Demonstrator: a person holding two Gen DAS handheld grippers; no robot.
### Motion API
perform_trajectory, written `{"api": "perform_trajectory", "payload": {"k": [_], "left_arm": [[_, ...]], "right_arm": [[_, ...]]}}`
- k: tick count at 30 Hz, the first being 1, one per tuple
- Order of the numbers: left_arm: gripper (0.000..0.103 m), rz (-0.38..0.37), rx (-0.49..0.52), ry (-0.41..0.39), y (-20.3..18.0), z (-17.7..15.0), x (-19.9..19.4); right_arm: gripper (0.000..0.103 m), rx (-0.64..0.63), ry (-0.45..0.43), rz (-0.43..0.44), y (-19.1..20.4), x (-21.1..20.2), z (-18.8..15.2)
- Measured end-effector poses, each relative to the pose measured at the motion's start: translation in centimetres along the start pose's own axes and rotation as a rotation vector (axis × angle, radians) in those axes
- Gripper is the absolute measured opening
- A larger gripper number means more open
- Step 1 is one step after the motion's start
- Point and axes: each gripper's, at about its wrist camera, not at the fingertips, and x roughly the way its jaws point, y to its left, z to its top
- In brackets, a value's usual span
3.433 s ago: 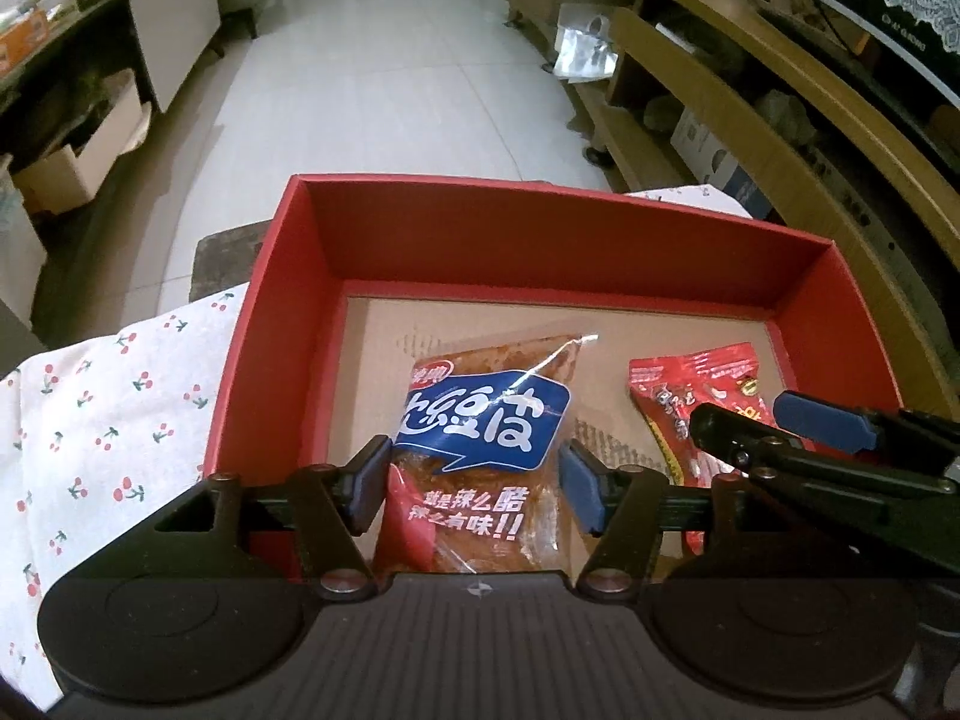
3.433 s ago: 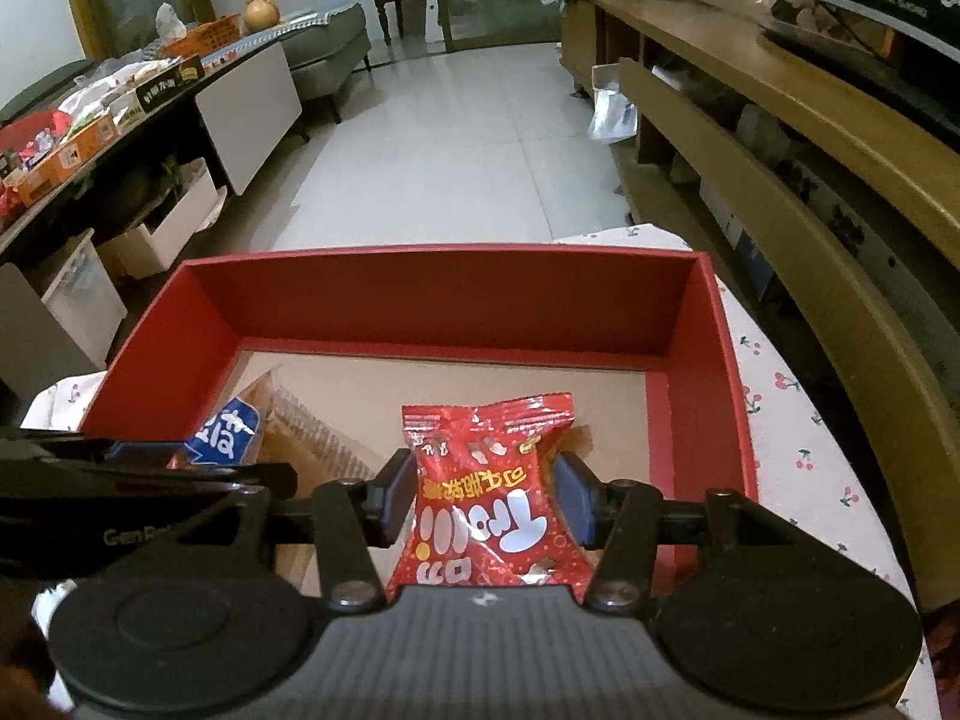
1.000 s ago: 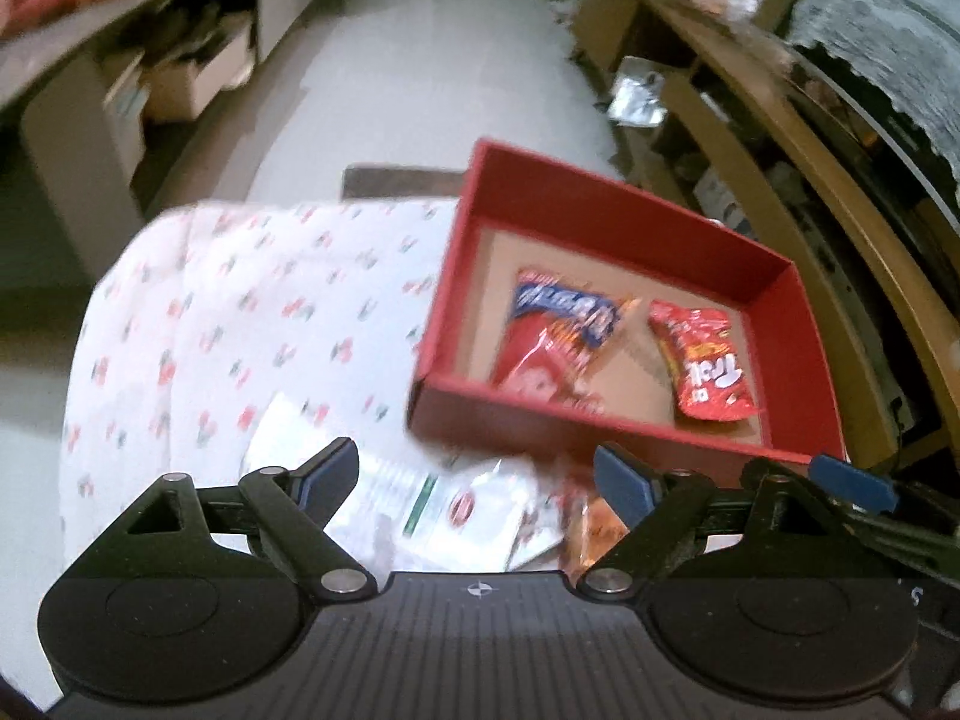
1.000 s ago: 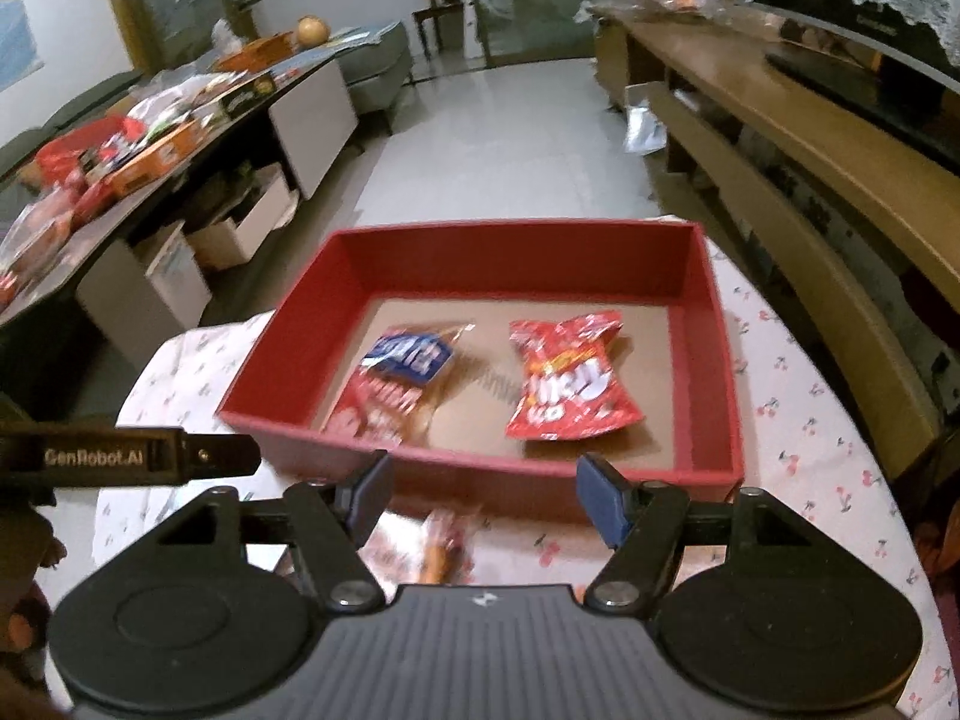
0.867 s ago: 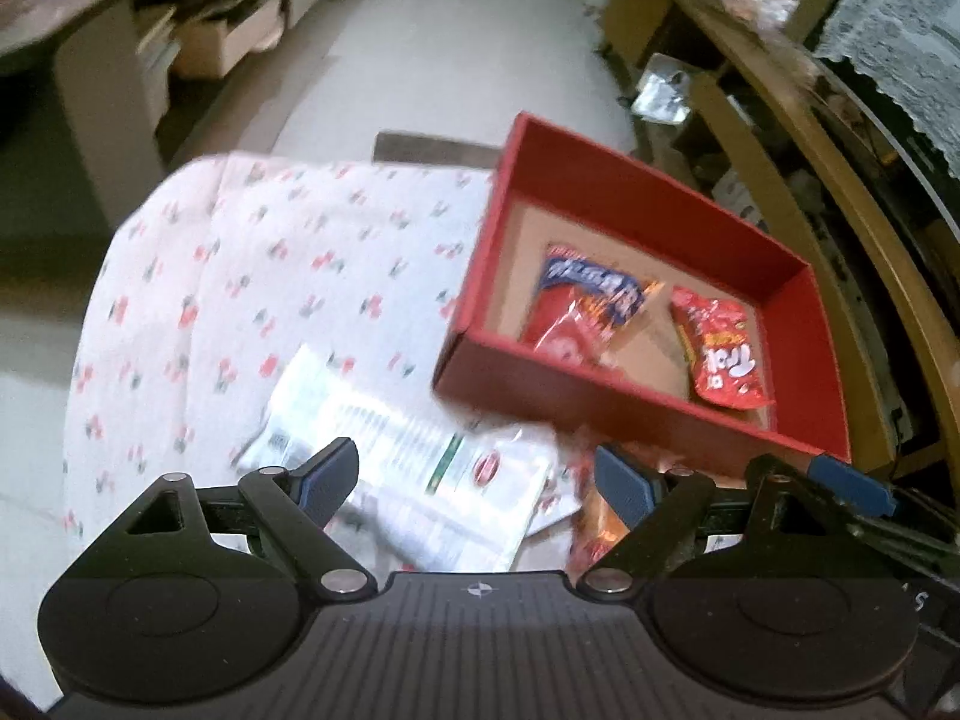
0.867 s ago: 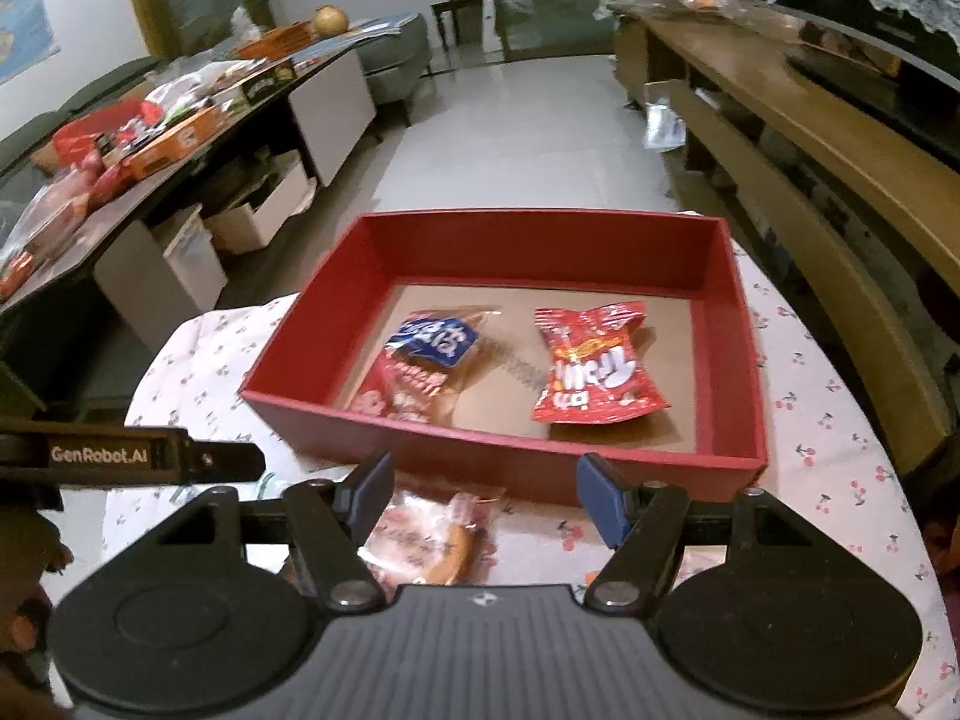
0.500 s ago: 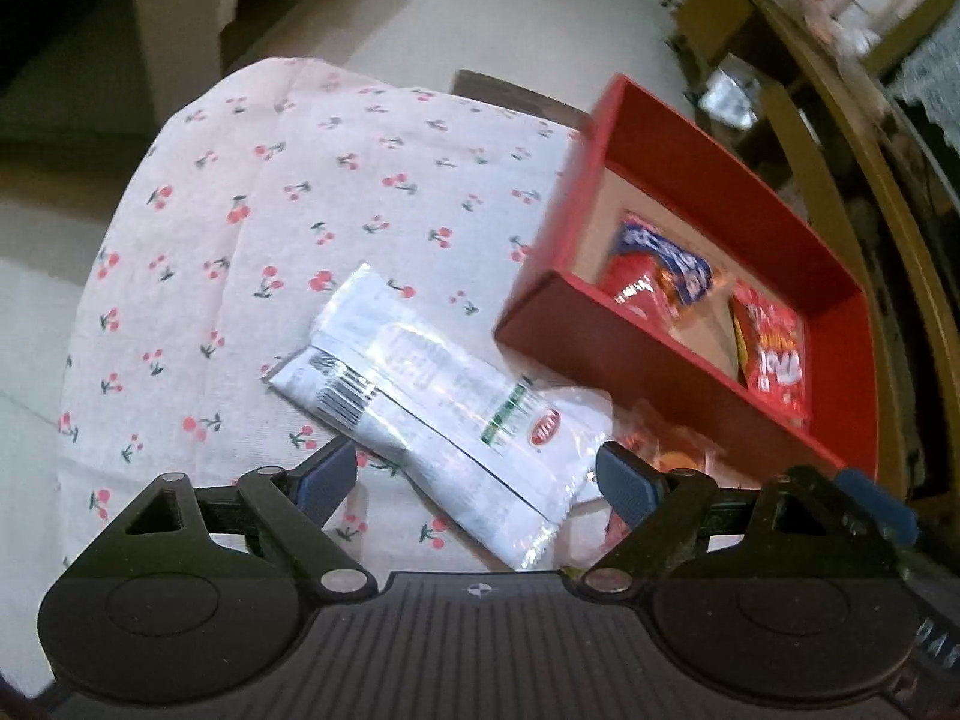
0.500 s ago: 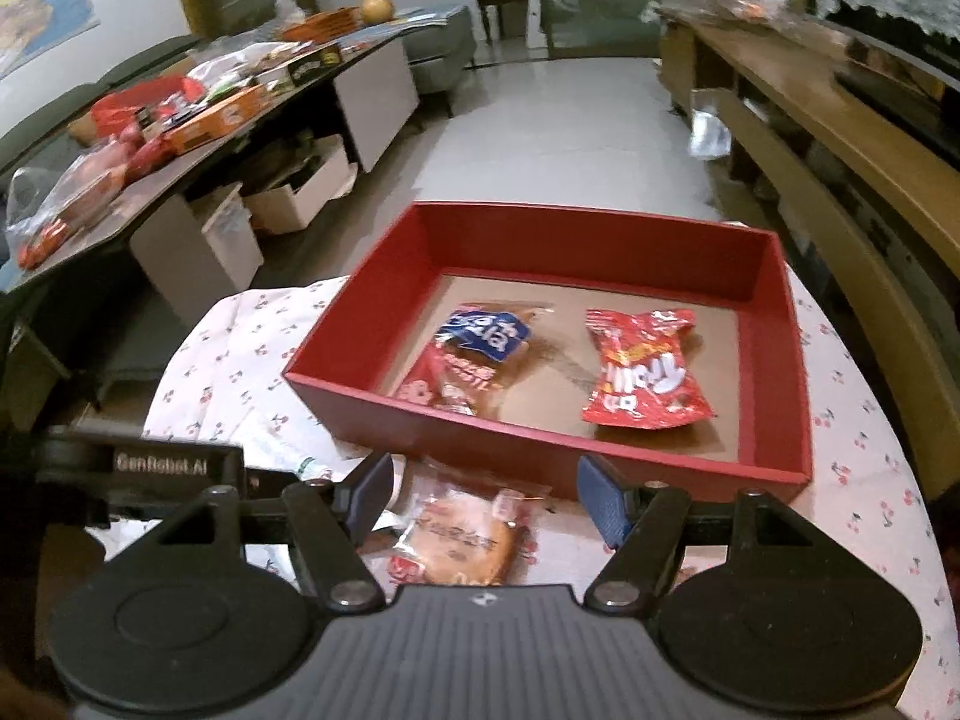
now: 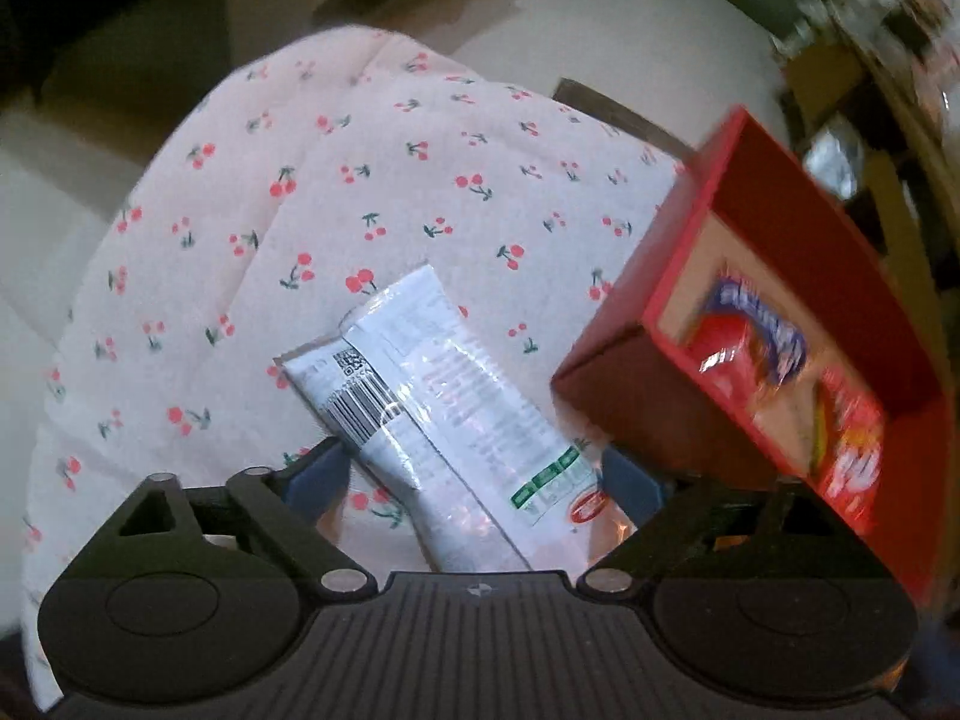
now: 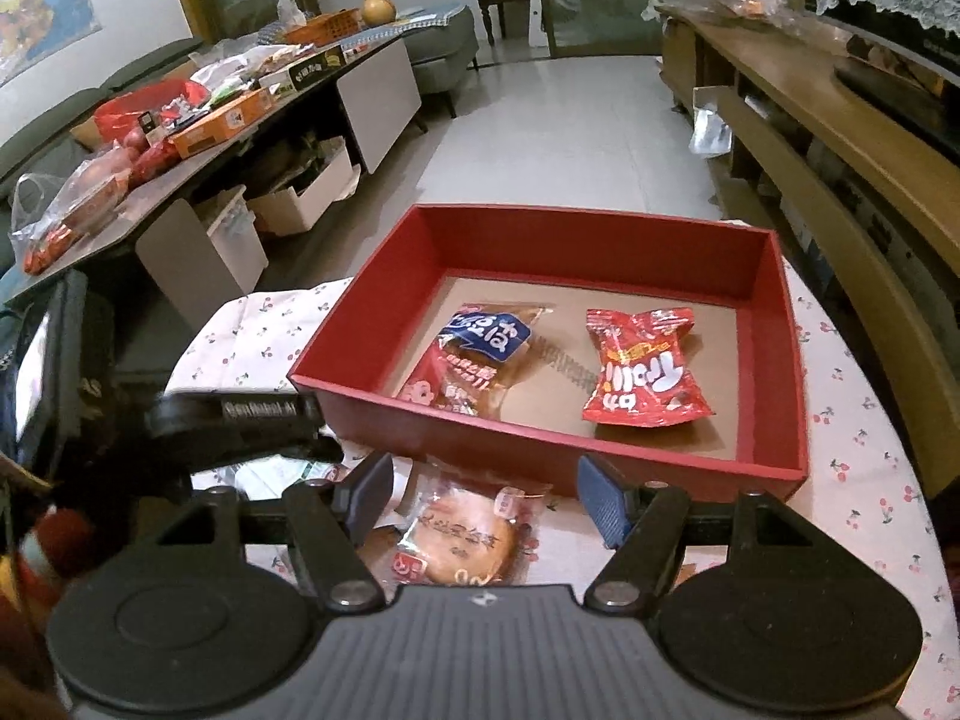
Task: Organize snacks
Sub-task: 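Grasp the white wrapped bar with the left gripper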
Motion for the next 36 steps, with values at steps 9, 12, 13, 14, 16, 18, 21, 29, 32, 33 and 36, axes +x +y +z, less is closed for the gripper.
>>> {"api": "perform_trajectory", "payload": {"k": [9, 12, 13, 14, 16, 18, 21, 29, 32, 33, 36], "left_arm": [[0.058, 0.036, 0.181, 0.069, 3.1, -1.6, -1.9], [0.062, 0.021, 0.17, 0.072, 4.4, -1.7, -2.6], [0.063, 0.005, 0.16, 0.066, 4.8, -1.7, -2.8], [0.07, -0.001, 0.147, 0.058, 5.0, -1.5, -3.0], [0.079, -0.016, 0.119, 0.029, 5.0, -1.1, -3.2], [0.08, -0.028, 0.106, 0.005, 4.5, -0.6, -3.0], [0.081, -0.002, 0.073, -0.003, 3.4, 0.3, -1.6], [0.064, 0.134, 0.193, -0.053, -0.1, 0.9, 0.6], [0.057, 0.138, 0.265, -0.061, 0.4, 0.0, 0.1], [0.055, 0.134, 0.26, -0.057, 0.7, -0.1, -0.1], [0.05, 0.123, 0.268, -0.048, 1.6, -0.4, -0.8]], "right_arm": [[0.081, -0.012, -0.023, 0.002, 0.0, -1.4, -0.2], [0.081, -0.015, -0.015, 0.0, -0.1, -1.5, -0.4], [0.081, -0.013, -0.012, 0.0, -0.1, -1.5, -0.5], [0.081, -0.011, -0.01, -0.001, -0.1, -1.5, -0.5], [0.081, -0.01, -0.007, -0.004, -0.1, -1.4, -0.6], [0.081, -0.009, -0.004, -0.004, -0.2, -1.3, -0.7], [0.081, -0.003, 0.004, -0.007, -0.4, -1.0, -0.7], [0.081, -0.012, 0.035, -0.013, -0.7, -0.1, -0.8], [0.081, -0.017, 0.04, -0.019, -0.7, -0.2, -1.0], [0.081, -0.019, 0.04, -0.022, -0.7, -0.3, -1.2], [0.081, -0.012, 0.037, -0.033, -0.8, -0.9, -1.8]]}}
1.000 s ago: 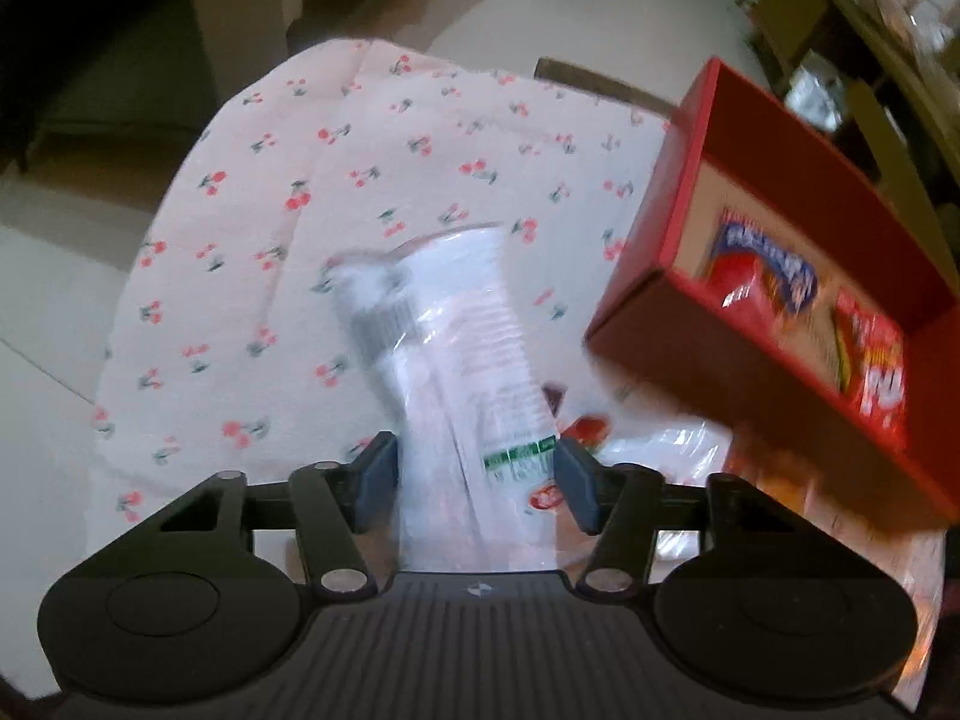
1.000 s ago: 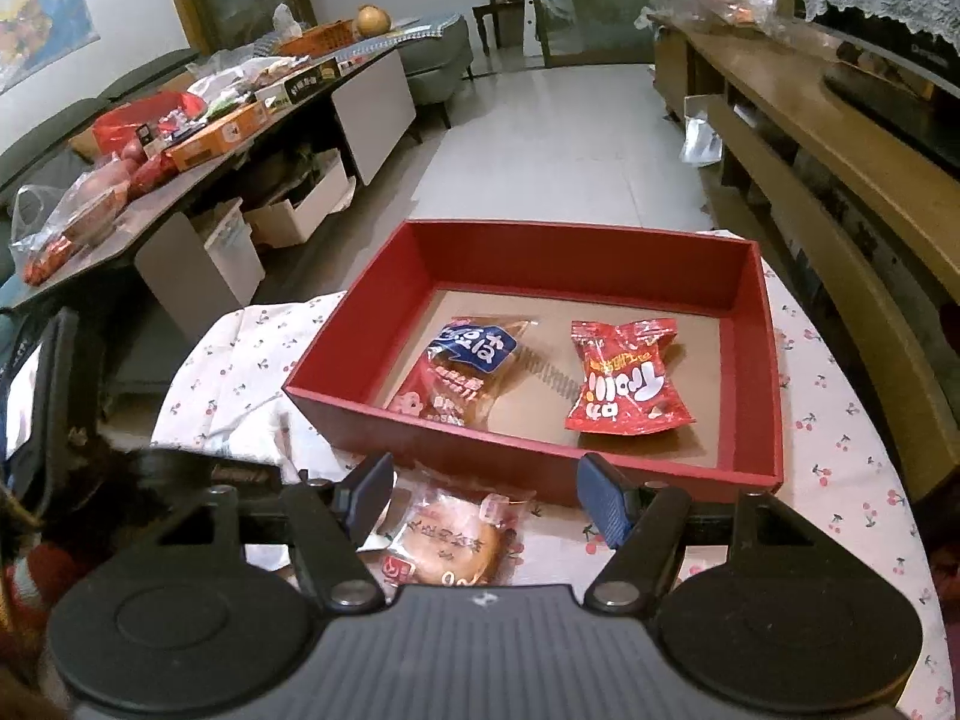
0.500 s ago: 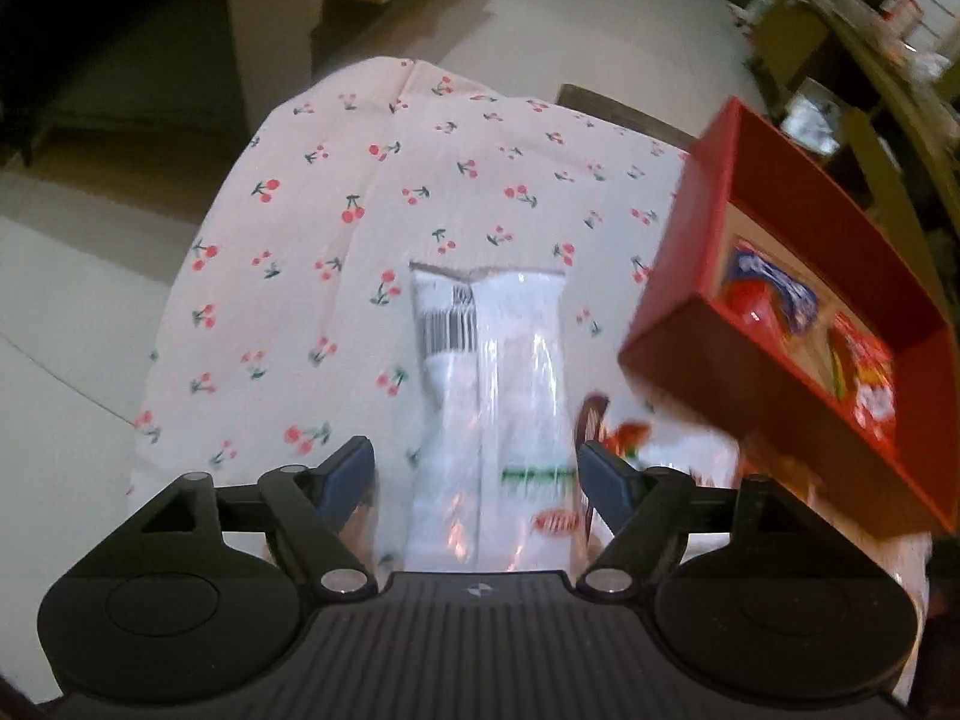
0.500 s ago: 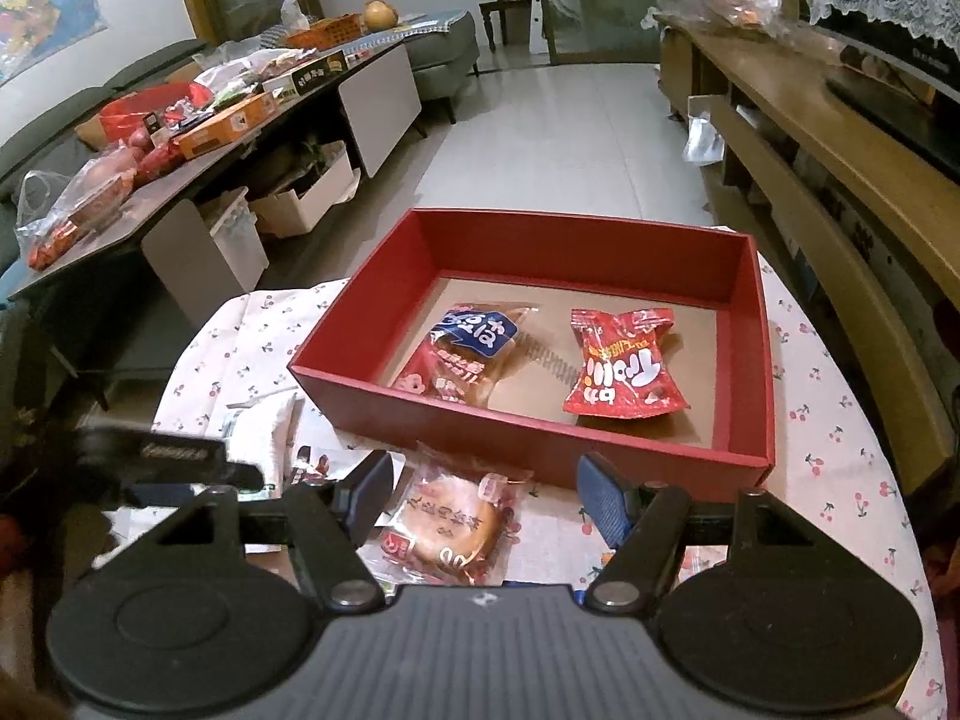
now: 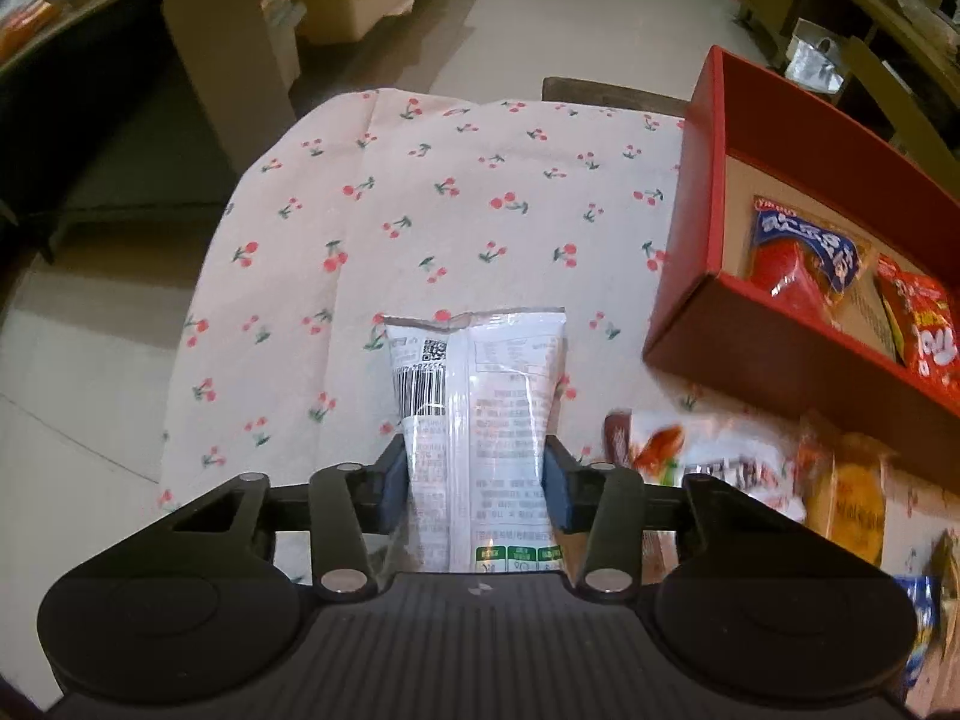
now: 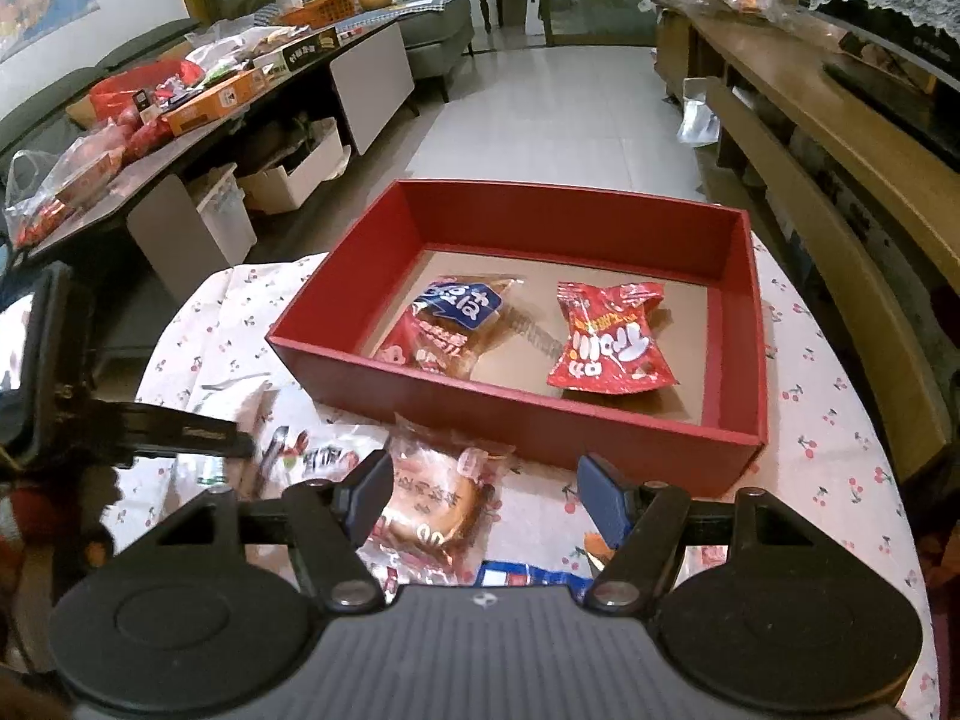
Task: Organize snacks
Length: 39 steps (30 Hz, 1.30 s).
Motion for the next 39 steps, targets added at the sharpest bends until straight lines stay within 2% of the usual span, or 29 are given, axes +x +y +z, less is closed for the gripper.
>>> {"api": "perform_trajectory", "payload": {"k": [7, 11, 13, 20, 23, 28, 31, 32, 35, 39], "left_arm": [[0.049, -0.115, -0.015, -0.01, 1.5, -1.0, -2.1], [0.049, -0.176, 0.001, -0.016, 1.1, -1.2, -2.8], [0.049, -0.199, 0.009, -0.017, 0.8, -1.3, -3.0], [0.049, -0.26, 0.011, -0.015, 0.3, -1.4, -3.5], [0.049, -0.27, 0.015, -0.011, 0.3, -1.6, -3.4], [0.049, -0.279, 0.021, -0.002, 0.2, -1.7, -3.3], [0.049, -0.284, 0.028, -0.003, 0.1, -1.8, -3.5], [0.049, -0.285, 0.031, -0.003, 0.1, -1.9, -3.5], [0.049, -0.289, 0.035, 0.002, 0.1, -2.0, -3.5], [0.05, -0.301, 0.042, 0.002, -0.2, -2.0, -3.7]], "right_arm": [[0.081, 0.076, 0.066, -0.023, -1.0, -1.6, -4.3], [0.081, 0.199, 0.141, -0.045, -1.8, -1.8, -7.0], [0.081, 0.267, 0.169, -0.025, -1.8, -1.6, -7.9], [0.081, 0.474, 0.198, 0.007, -1.0, -0.4, -9.1], [0.088, 0.55, 0.184, -0.005, -0.6, 0.2, -9.0], [0.09, 0.564, 0.198, -0.018, 0.7, 1.8, -8.8], [0.092, 0.496, 0.169, -0.041, 1.5, 2.2, -8.8], [0.091, 0.492, 0.169, -0.038, 1.4, 2.2, -8.9], [0.077, 0.462, 0.179, -0.033, 1.0, 1.8, -9.0], [0.071, 0.436, 0.184, -0.002, 0.3, 1.1, -9.5]]}}
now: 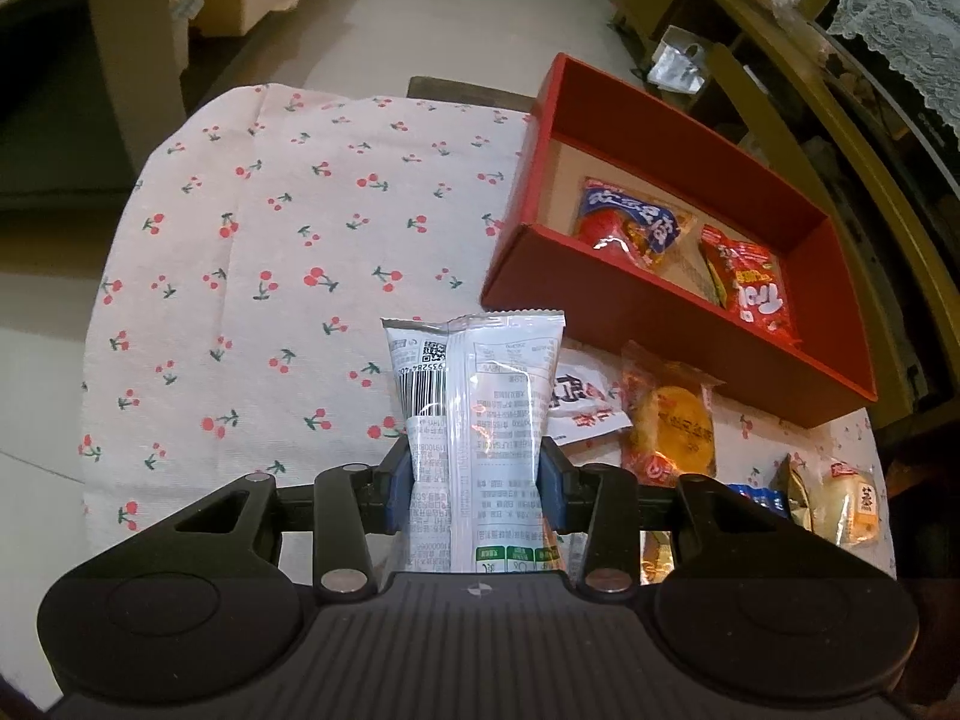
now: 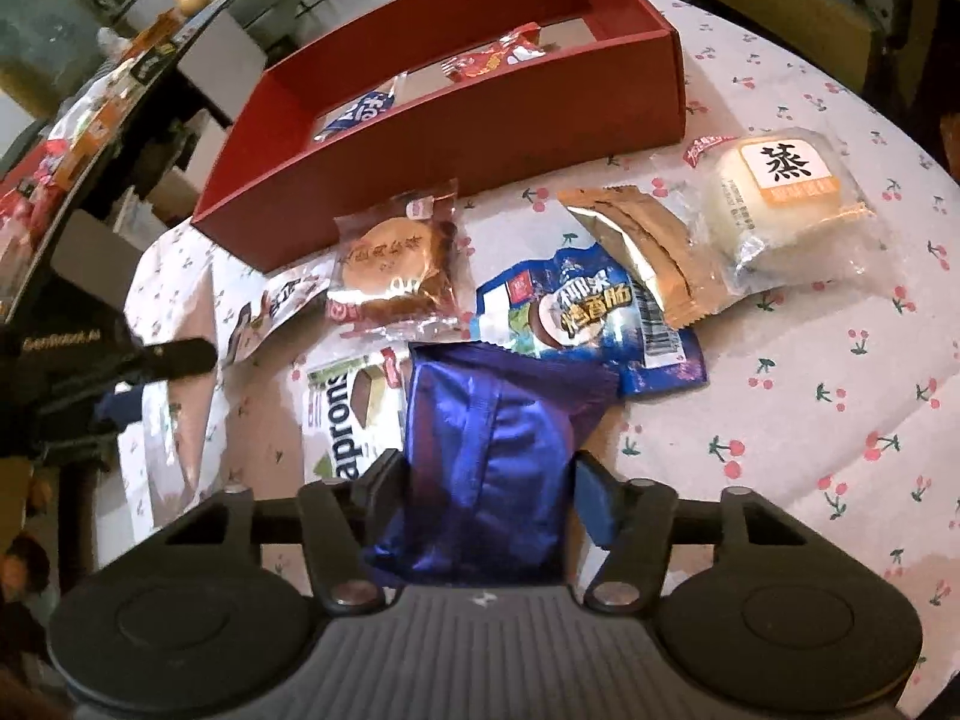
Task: Organize snacks
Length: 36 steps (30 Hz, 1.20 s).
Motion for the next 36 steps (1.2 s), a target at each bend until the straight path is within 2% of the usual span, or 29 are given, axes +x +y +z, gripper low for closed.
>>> {"api": "perform_trajectory", "payload": {"k": [7, 8, 9, 11, 13, 15, 17, 20, 25, 26, 28, 29, 31, 33, 35, 36], "left_arm": [[0.05, -0.019, 0.014, -0.003, -0.6, -0.2, -0.3], [0.05, -0.022, 0.015, -0.003, -0.7, -0.2, -0.3], [0.05, -0.024, 0.016, -0.004, -0.6, -0.2, -0.4], [0.05, -0.025, 0.016, -0.003, -0.6, -0.2, -0.3], [0.05, -0.027, 0.014, 0.0, -0.5, -0.2, -0.3], [0.05, -0.028, 0.014, 0.0, -0.6, -0.1, -0.3], [0.05, -0.033, 0.015, 0.0, -0.6, -0.1, -0.4], [0.05, -0.038, 0.017, 0.0, -0.7, -0.1, -0.4], [0.05, -0.042, 0.018, -0.001, -0.6, -0.2, -0.7], [0.05, -0.041, 0.016, -0.001, -0.5, -0.2, -0.7], [0.05, -0.039, 0.017, 0.002, -0.5, -0.2, -0.6], [0.05, -0.038, 0.02, 0.005, -0.6, -0.3, -0.5], [0.05, -0.039, 0.03, 0.01, -0.9, -0.3, -0.4], [0.05, -0.041, 0.04, 0.013, -1.2, -0.4, -0.4], [0.05, -0.043, 0.047, 0.015, -1.4, -0.5, -0.3], [0.051, -0.043, 0.05, 0.015, -1.6, -0.5, -0.3]], "right_arm": [[0.059, -0.043, -0.006, -0.008, -0.3, -0.8, -0.3], [0.056, -0.045, -0.012, -0.006, -0.3, -1.0, -0.3], [0.047, -0.043, -0.015, -0.006, -0.4, -1.2, -0.2], [0.047, -0.042, -0.004, -0.016, -0.6, -1.2, -0.1], [0.054, -0.013, 0.01, -0.02, -0.6, -1.0, -0.2], [0.074, 0.017, 0.025, -0.026, -0.4, -1.1, -0.3], [0.08, 0.021, 0.02, -0.013, 0.1, -1.5, -0.6], [0.095, 0.009, 0.008, -0.004, 1.3, -1.5, -1.0], [0.097, -0.085, 0.038, -0.073, 2.6, 0.5, -1.9], [0.096, -0.119, 0.021, -0.082, 2.7, 0.4, -2.2], [0.081, -0.169, 0.009, -0.116, 3.0, 0.2, -2.3], [0.065, -0.179, 0.001, -0.121, 2.8, 0.0, -2.1], [0.057, -0.157, 0.01, -0.084, 1.8, -0.4, -1.6], [0.041, -0.135, 0.009, -0.068, 0.9, -1.0, -1.2], [0.035, -0.126, 0.007, -0.068, 0.2, -1.5, -0.8], [0.036, -0.111, 0.015, -0.062, -0.1, -1.5, -0.6]]}}
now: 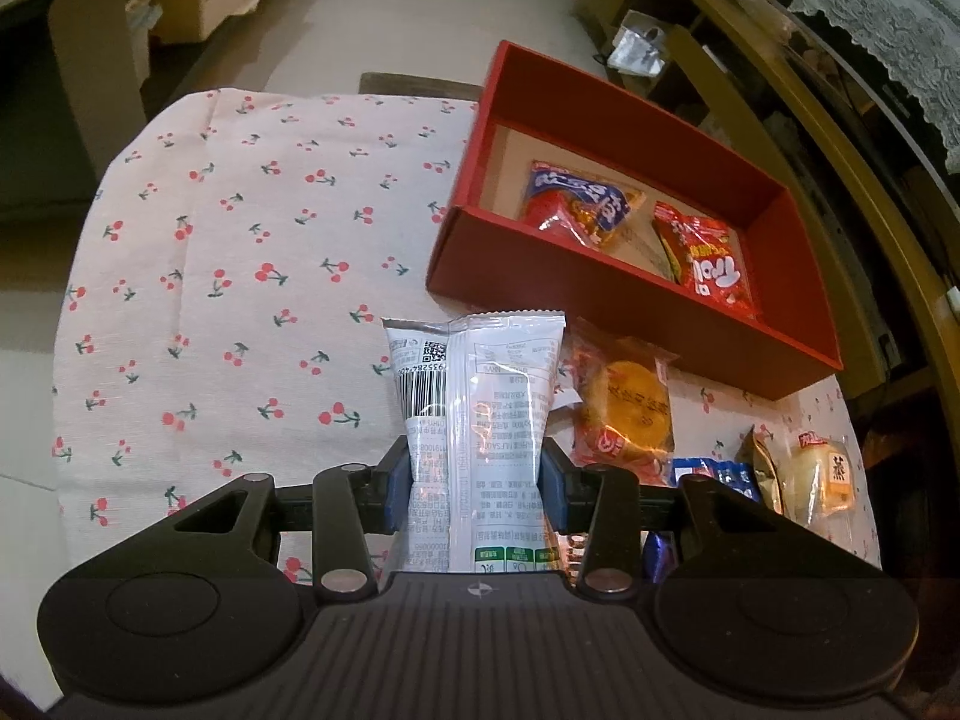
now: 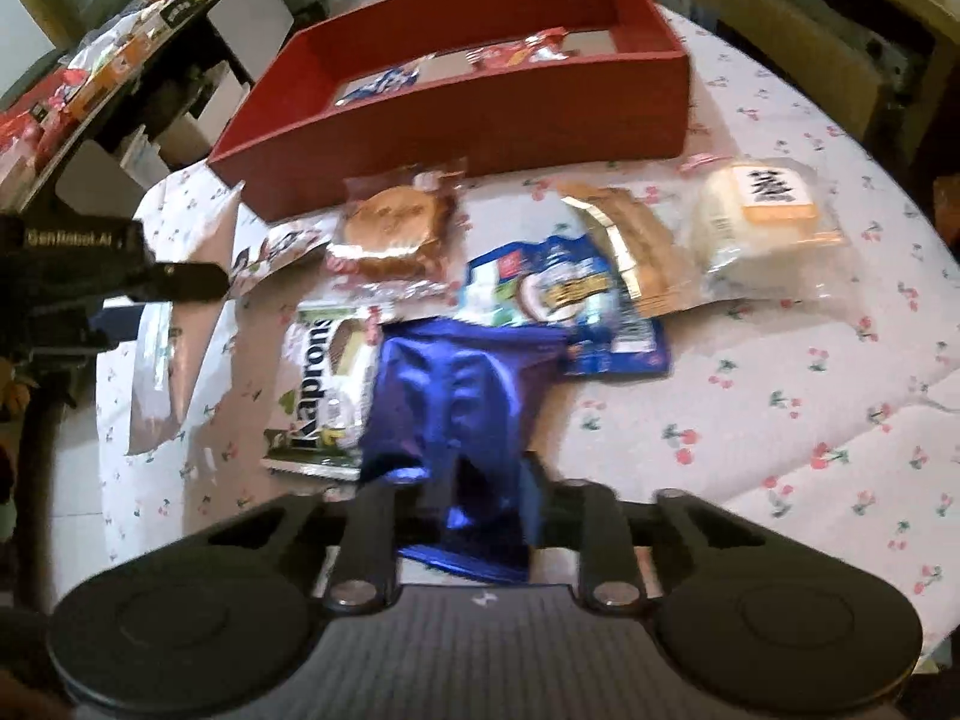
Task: Organize snacks
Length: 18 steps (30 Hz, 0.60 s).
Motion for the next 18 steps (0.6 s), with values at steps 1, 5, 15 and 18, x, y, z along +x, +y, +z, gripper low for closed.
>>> {"api": "perform_trajectory", "payload": {"k": [1, 5, 15, 18], "left_arm": [[0.051, 0.0, 0.003, 0.001, 0.0, 0.0, 0.1], [0.051, -0.003, 0.0, 0.002, -0.1, 0.0, 0.1], [0.049, -0.029, -0.022, -0.01, 0.8, 0.1, -0.7], [0.049, -0.033, -0.02, -0.006, 0.7, 0.2, -0.7]], "right_arm": [[0.036, 0.022, 0.007, 0.009, -0.3, 0.0, 0.1], [0.081, 0.057, 0.004, -0.002, 0.8, -0.6, 0.0], [0.098, -0.079, 0.005, -0.087, 4.3, 2.0, -1.5], [0.072, -0.14, -0.019, -0.107, 3.9, 1.3, -2.1]]}}
